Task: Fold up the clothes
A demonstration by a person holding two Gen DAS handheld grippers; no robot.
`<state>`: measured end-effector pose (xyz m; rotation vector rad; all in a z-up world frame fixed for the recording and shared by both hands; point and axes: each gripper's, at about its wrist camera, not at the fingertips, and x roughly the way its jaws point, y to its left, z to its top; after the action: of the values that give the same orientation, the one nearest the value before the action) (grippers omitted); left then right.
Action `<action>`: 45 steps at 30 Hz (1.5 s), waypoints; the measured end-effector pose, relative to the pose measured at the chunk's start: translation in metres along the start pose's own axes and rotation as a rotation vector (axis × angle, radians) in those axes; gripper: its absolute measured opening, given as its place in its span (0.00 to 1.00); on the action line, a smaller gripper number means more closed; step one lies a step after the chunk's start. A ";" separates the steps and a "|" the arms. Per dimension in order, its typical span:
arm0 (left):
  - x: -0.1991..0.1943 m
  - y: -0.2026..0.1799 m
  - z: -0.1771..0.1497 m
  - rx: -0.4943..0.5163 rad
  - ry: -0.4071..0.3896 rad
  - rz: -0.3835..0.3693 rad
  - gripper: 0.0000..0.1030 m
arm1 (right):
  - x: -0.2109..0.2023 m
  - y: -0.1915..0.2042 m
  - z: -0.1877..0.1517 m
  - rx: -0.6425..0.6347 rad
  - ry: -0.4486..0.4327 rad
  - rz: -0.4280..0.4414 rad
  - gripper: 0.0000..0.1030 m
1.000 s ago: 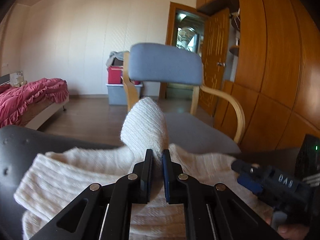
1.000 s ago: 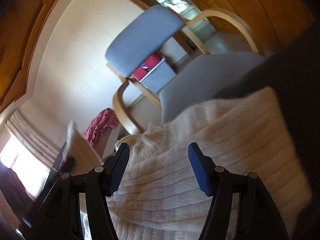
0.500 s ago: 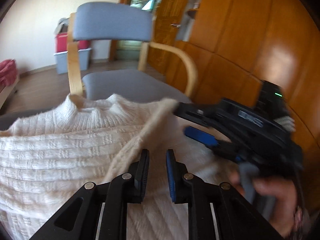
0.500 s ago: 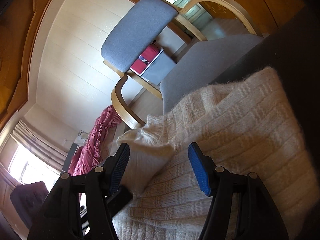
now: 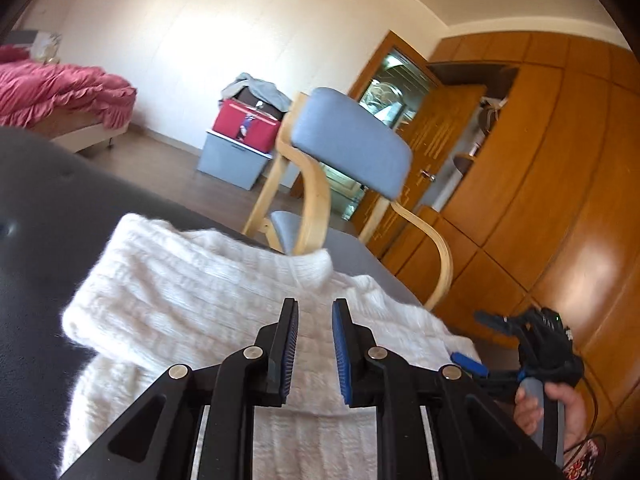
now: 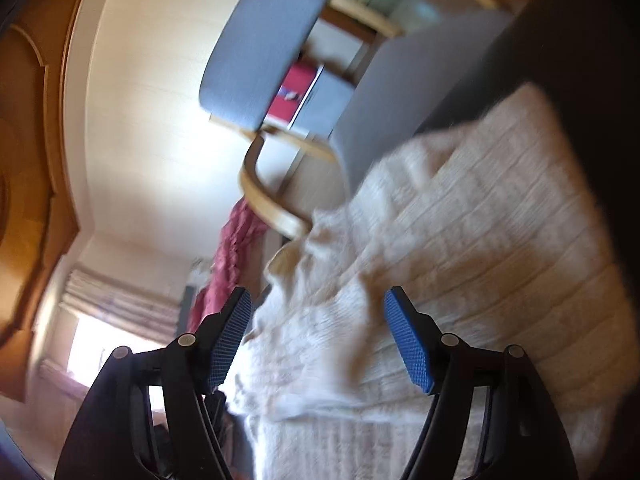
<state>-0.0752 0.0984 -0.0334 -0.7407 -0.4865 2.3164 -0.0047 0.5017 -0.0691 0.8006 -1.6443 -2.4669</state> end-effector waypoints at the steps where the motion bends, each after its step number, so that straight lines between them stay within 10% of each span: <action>1: 0.002 0.004 0.001 -0.018 0.004 -0.001 0.16 | 0.003 0.001 0.000 -0.005 0.021 0.003 0.70; 9: -0.016 0.032 0.002 -0.146 -0.133 0.041 0.16 | 0.024 0.022 -0.014 -0.216 0.083 -0.128 0.70; 11: -0.019 0.037 0.003 -0.163 -0.172 0.067 0.16 | 0.030 0.027 -0.022 -0.314 0.091 -0.179 0.54; 13: -0.022 0.041 0.007 -0.176 -0.182 0.081 0.16 | 0.039 0.031 -0.029 -0.397 0.109 -0.202 0.17; 22: -0.059 0.045 0.023 0.015 -0.088 0.122 0.16 | 0.018 0.055 -0.027 -0.568 -0.100 -0.279 0.11; 28: -0.047 0.043 0.003 0.203 0.159 0.229 0.16 | 0.034 0.036 -0.017 -0.441 0.016 -0.244 0.13; 32: -0.025 0.028 -0.008 0.265 0.284 0.228 0.16 | 0.037 0.039 -0.024 -0.426 0.074 -0.268 0.57; 36: 0.000 0.005 -0.018 0.428 0.320 0.333 0.16 | 0.052 0.047 -0.035 -0.505 0.118 -0.309 0.59; 38: 0.014 0.004 -0.021 0.465 0.335 0.398 0.16 | 0.059 0.052 -0.044 -0.586 0.122 -0.325 0.47; 39: 0.020 0.007 -0.021 0.455 0.346 0.409 0.16 | 0.062 0.053 -0.047 -0.611 0.128 -0.319 0.20; 45: 0.008 0.062 -0.010 0.117 0.313 0.308 0.16 | 0.045 0.065 -0.042 -0.644 0.010 -0.280 0.15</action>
<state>-0.1024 0.0605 -0.0759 -1.1630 -0.0985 2.4175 -0.0389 0.4234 -0.0413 0.9720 -0.6662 -2.8953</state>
